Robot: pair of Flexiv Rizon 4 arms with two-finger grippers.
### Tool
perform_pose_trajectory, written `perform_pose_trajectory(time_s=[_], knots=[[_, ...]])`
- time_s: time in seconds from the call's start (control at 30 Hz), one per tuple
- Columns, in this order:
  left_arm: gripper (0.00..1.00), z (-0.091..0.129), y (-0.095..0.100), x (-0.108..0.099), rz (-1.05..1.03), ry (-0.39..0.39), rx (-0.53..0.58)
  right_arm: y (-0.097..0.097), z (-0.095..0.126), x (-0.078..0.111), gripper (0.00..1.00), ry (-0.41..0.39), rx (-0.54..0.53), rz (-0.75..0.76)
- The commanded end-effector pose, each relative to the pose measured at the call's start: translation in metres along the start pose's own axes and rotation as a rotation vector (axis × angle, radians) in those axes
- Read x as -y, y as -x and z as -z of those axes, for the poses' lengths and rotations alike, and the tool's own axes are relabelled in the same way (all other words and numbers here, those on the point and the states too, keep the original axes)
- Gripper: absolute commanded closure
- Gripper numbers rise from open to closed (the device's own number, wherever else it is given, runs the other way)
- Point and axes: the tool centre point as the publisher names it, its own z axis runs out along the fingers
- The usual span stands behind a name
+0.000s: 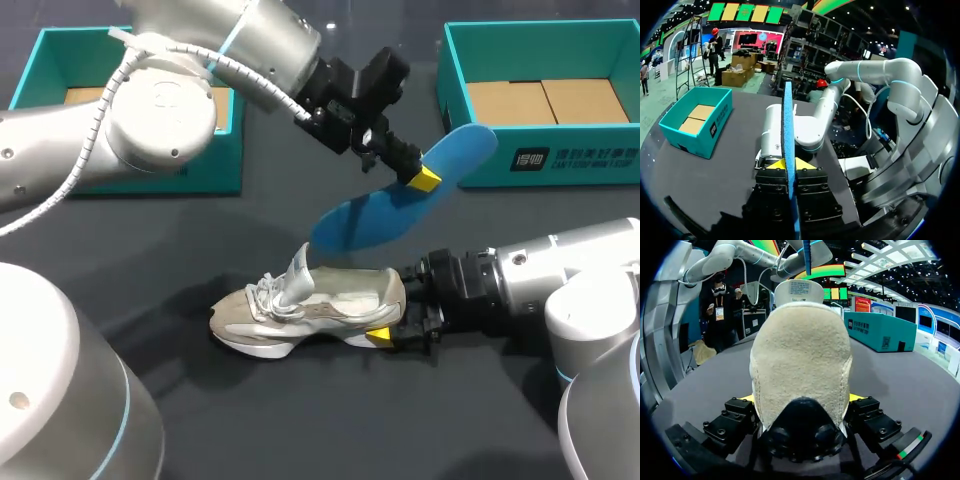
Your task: Take the shoe out of the shoebox, open the shoe tongue, remove and reinsert the insole, then place the shoe into the shoebox
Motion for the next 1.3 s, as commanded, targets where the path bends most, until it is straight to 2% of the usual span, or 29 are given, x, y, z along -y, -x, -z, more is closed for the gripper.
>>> perform_pose_trajectory(time_s=[0.03,0.13,0.3,0.47,0.5,0.97,1.17,1.2,1.27,1.3], knots=[[1.00,0.005,-0.004,0.000,-0.001,-0.056,-0.005,0.000,-0.002,0.002,1.00,-0.005,-0.001,-0.001],[1.00,0.027,-0.017,0.017,-0.010,-0.182,0.006,0.000,-0.002,0.002,1.00,-0.005,-0.001,-0.001],[1.00,0.060,-0.028,0.038,-0.050,-0.291,0.032,0.000,-0.002,0.002,1.00,-0.005,-0.001,-0.001],[1.00,0.098,-0.059,0.049,-0.025,-0.468,-0.046,0.000,-0.002,0.002,1.00,-0.005,-0.001,-0.001],[1.00,0.109,-0.063,0.051,0.046,-0.481,-0.131,0.000,-0.002,0.002,1.00,-0.005,-0.001,-0.001],[1.00,0.109,-0.063,0.051,0.046,-0.481,-0.131,0.000,-0.002,0.002,1.00,-0.005,-0.001,-0.001],[1.00,0.120,-0.086,0.046,0.058,-0.576,-0.006,0.000,-0.002,0.002,1.00,-0.005,-0.001,-0.001],[1.00,0.125,-0.095,0.047,0.068,-0.608,-0.025,0.000,-0.002,0.002,1.00,-0.005,-0.001,-0.001],[1.00,0.134,-0.109,0.049,0.070,-0.642,0.064,0.000,-0.002,0.002,1.00,-0.005,-0.001,-0.001],[1.00,0.141,-0.120,0.051,0.059,-0.671,0.062,0.000,-0.002,0.002,1.00,-0.005,-0.001,-0.001]])
